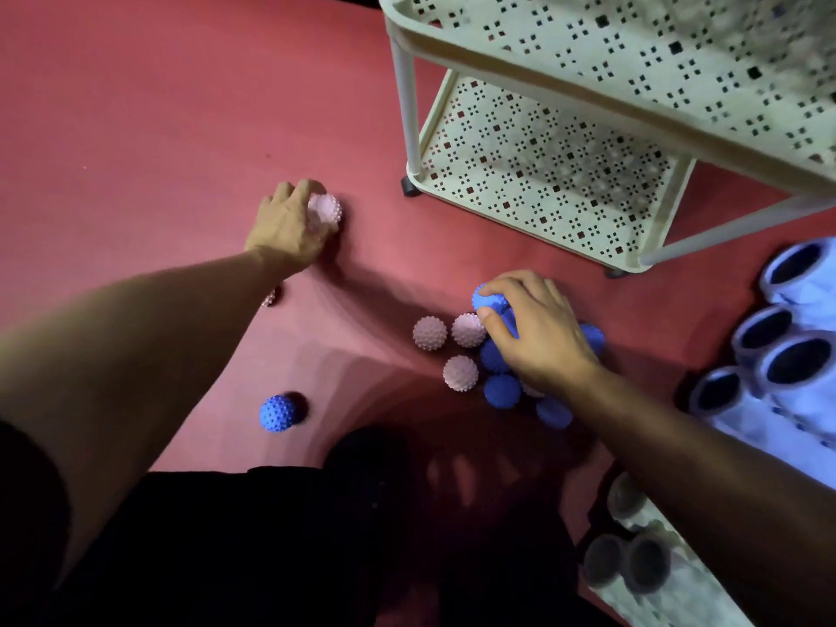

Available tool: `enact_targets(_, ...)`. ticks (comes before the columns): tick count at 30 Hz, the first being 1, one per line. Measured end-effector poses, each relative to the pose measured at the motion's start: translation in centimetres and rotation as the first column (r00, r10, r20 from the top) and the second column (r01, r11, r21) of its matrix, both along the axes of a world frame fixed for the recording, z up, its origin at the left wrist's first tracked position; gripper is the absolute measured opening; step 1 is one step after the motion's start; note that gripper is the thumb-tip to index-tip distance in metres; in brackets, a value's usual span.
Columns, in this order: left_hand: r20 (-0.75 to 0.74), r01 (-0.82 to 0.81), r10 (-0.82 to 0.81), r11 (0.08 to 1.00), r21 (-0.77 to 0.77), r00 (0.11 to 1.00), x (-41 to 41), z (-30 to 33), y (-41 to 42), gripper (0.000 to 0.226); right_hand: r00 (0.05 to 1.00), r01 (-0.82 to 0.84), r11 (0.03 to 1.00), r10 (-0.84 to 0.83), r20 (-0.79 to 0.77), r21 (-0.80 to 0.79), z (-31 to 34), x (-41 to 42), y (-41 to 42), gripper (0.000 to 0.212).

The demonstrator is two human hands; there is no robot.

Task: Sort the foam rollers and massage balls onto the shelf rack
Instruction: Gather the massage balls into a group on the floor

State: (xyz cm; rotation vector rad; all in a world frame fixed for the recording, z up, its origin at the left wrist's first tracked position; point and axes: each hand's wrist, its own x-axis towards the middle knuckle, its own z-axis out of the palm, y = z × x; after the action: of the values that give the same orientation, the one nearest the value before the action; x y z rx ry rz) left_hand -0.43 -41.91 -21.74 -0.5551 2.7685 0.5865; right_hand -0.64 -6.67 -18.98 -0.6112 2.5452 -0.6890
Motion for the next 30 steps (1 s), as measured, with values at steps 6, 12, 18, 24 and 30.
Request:
enact_targets(6,0.301,-0.482,0.429,0.867,0.127,0.852,5.8,1.0,-3.4,0.044,0.997,0.057,0.998,-0.057,0.048,0.005,-0.1,0.5,-0.8,0.041)
enact_targets(12,0.353,-0.646,0.554,0.531,0.548,0.754,7.3,1.8,-0.2,0.036,0.996,0.064,0.998,-0.064,0.062,0.005,0.2,0.6,-0.8,0.027)
enact_targets(18,0.195,-0.318,0.254,0.676,0.665,0.947,4.0,1.7,6.5,0.042,0.983,0.176,0.98,-0.18,0.039,0.094,0.0,0.0,0.9,0.024)
enact_targets(24,0.27,-0.05,-0.093,0.876,0.48,0.958,-0.2,-0.4,14.0,0.041,0.966,0.245,0.959,-0.254,0.046,0.14,-0.1,-0.2,2.4,0.023)
enact_targets(30,0.338,0.033,-0.177,0.92,0.391,0.925,0.5,-1.4,15.1,0.039,0.966,0.244,0.962,-0.252,0.057,0.124,0.2,0.3,2.8,0.022)
